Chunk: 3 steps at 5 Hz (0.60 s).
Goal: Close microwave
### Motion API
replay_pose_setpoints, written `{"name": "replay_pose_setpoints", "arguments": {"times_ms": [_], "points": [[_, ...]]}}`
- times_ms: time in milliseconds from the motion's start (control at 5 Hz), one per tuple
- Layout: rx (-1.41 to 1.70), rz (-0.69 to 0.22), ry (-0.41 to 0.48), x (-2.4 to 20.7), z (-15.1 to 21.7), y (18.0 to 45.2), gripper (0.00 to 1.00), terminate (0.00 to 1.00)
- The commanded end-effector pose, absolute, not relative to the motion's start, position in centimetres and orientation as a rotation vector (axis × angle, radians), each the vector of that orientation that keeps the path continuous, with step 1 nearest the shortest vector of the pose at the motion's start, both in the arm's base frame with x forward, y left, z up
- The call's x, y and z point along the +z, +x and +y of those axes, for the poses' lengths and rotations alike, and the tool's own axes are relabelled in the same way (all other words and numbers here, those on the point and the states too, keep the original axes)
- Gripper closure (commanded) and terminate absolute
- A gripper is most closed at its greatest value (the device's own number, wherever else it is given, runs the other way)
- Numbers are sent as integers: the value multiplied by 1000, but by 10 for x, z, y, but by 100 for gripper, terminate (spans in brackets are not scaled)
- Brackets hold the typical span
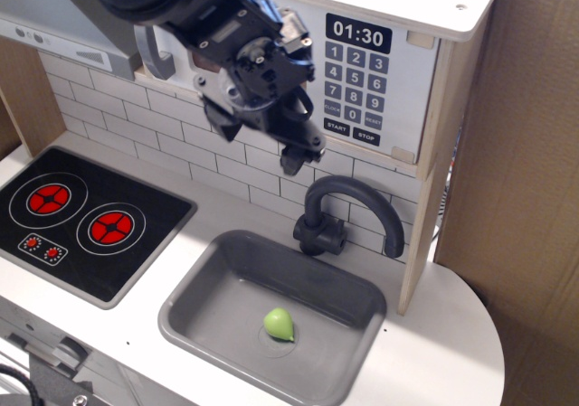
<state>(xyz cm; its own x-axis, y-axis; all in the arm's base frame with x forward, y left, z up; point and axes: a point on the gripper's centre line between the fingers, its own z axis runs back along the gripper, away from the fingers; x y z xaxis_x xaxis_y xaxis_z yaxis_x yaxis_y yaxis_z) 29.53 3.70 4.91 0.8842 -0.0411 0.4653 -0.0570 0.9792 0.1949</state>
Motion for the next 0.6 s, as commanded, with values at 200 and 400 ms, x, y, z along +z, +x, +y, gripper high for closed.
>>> {"name": "replay_pose_setpoints", "arguments": {"times_ms": [200,400], "points": [[21,-528,207,66,38,301,0,0],[21,-528,207,66,38,301,0,100]]}}
